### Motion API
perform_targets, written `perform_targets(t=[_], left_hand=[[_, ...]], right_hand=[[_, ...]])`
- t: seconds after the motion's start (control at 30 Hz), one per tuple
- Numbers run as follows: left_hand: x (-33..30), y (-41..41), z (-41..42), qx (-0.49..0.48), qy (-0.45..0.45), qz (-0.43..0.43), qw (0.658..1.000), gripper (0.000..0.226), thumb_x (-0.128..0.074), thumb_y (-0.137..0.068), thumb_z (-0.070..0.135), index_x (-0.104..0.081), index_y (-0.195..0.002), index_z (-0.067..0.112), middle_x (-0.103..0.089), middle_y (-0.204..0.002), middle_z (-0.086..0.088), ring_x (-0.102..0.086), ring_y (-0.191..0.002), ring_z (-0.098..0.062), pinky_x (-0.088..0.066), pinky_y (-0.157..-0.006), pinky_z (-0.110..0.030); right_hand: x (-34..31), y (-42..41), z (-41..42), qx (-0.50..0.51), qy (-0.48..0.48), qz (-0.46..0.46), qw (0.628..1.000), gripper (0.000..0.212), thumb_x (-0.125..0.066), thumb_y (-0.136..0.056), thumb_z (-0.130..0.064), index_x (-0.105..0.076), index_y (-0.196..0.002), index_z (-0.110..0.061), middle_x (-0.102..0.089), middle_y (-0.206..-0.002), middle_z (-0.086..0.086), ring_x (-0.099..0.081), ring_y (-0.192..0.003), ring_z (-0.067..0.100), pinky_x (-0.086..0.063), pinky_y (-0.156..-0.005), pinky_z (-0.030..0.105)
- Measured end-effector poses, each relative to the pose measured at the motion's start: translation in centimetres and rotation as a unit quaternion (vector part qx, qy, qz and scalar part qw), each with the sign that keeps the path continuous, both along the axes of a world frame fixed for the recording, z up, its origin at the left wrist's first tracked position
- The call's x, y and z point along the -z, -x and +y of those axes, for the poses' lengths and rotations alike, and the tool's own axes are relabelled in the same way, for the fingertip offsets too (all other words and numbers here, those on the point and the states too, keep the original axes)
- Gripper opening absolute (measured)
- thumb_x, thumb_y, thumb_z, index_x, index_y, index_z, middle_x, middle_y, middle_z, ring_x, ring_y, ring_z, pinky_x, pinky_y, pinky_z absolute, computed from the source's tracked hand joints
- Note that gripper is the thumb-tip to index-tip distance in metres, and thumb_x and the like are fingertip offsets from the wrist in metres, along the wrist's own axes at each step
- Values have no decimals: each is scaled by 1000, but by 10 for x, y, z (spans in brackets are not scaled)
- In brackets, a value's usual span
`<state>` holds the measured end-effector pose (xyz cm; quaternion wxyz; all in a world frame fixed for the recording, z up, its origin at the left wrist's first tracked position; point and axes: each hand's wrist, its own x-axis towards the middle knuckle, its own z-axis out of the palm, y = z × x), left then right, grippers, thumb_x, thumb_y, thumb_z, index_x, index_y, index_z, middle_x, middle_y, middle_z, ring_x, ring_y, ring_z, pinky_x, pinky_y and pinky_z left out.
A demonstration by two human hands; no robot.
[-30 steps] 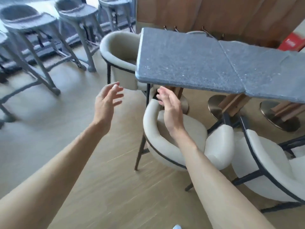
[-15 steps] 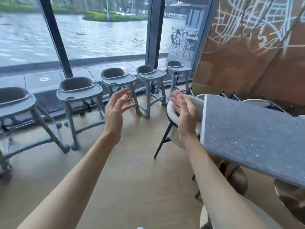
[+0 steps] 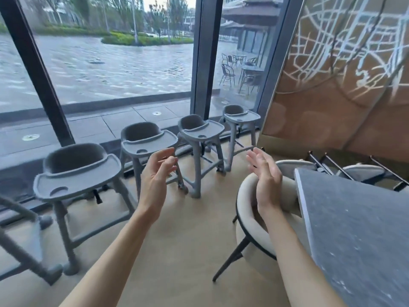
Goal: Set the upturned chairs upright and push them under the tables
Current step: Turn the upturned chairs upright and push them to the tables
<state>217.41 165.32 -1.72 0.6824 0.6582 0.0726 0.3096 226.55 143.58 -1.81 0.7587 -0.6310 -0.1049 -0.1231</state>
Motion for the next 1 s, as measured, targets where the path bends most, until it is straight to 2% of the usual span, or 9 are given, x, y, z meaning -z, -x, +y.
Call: perform_targets(t=[0.13, 0.27, 0.33, 0.43, 0.57, 0.67, 0.77, 0.87, 1.0], left_hand=[[36, -120, 59, 33, -8, 5, 999, 39, -61, -84, 44, -69, -114, 21, -72, -111, 1, -69, -102, -19, -52, -97, -52], [50, -247, 105, 100, 16, 36, 994, 26, -58, -93, 26, -68, -115, 16, -71, -113, -3, -67, -108, -22, -54, -91, -40], [46, -309, 117, 127, 15, 48, 991, 20, -55, -99, 14, -67, -115, 15, -70, -113, -6, -67, -108, -24, -54, -94, -44], [35, -402, 121, 180, -3, 68, 981, 21, -51, -101, 9, -66, -117, 9, -69, -115, -13, -66, -108, -28, -51, -99, -51], [38, -531, 105, 229, -7, 58, 972, 22, -54, -100, 13, -65, -116, 4, -69, -114, -17, -66, -108, -33, -52, -96, -49], [56, -627, 88, 253, 0, 62, 965, 22, -51, -102, 12, -66, -117, 6, -71, -113, -12, -67, -106, -27, -53, -96, -47], [70, -726, 71, 265, 11, 72, 962, 22, -53, -100, 17, -67, -115, 12, -71, -113, -11, -67, -109, -28, -53, -94, -41], [68, -823, 59, 269, 20, 87, 959, 22, -49, -102, 16, -69, -111, 15, -73, -109, -8, -67, -109, -29, -52, -90, -37], [57, -942, 41, 284, 15, 93, 954, 22, -54, -94, 23, -71, -107, 19, -75, -105, -5, -69, -103, -25, -53, -91, -40]], right_hand=[[38, -102, 40, 44, 11, 8, 999, 34, -51, -90, -34, -66, -116, -18, -73, -114, 3, -68, -112, 13, -51, -101, 34], [54, -199, 73, 104, 8, 60, 993, 33, -50, -94, -31, -67, -118, -14, -74, -112, 3, -68, -111, 19, -51, -93, 30], [52, -249, 82, 134, 3, 61, 989, 26, -47, -101, -23, -67, -115, -16, -74, -111, 4, -68, -112, 22, -51, -93, 32], [47, -315, 86, 179, 0, 74, 981, 27, -46, -102, -23, -68, -116, -16, -74, -111, 3, -69, -110, 19, -52, -93, 31], [56, -414, 78, 229, -29, 71, 970, 26, -47, -95, -30, -70, -105, -22, -74, -107, 6, -71, -102, 15, -55, -91, 26], [83, -500, 66, 249, -58, 78, 964, 24, -47, -103, -20, -68, -109, -11, -73, -109, 14, -72, -97, 11, -56, -89, 23], [105, -599, 56, 258, -71, 100, 958, 26, -41, -106, -14, -66, -111, -9, -71, -114, 18, -71, -102, 19, -54, -93, 28], [105, -697, 44, 264, -60, 115, 956, 26, -42, -106, -17, -67, -113, -12, -72, -115, 15, -68, -109, 24, -53, -92, 28], [95, -801, 19, 282, -35, 116, 952, 29, -43, -106, -20, -68, -117, -11, -74, -113, 7, -70, -107, 18, -54, -88, 25]])
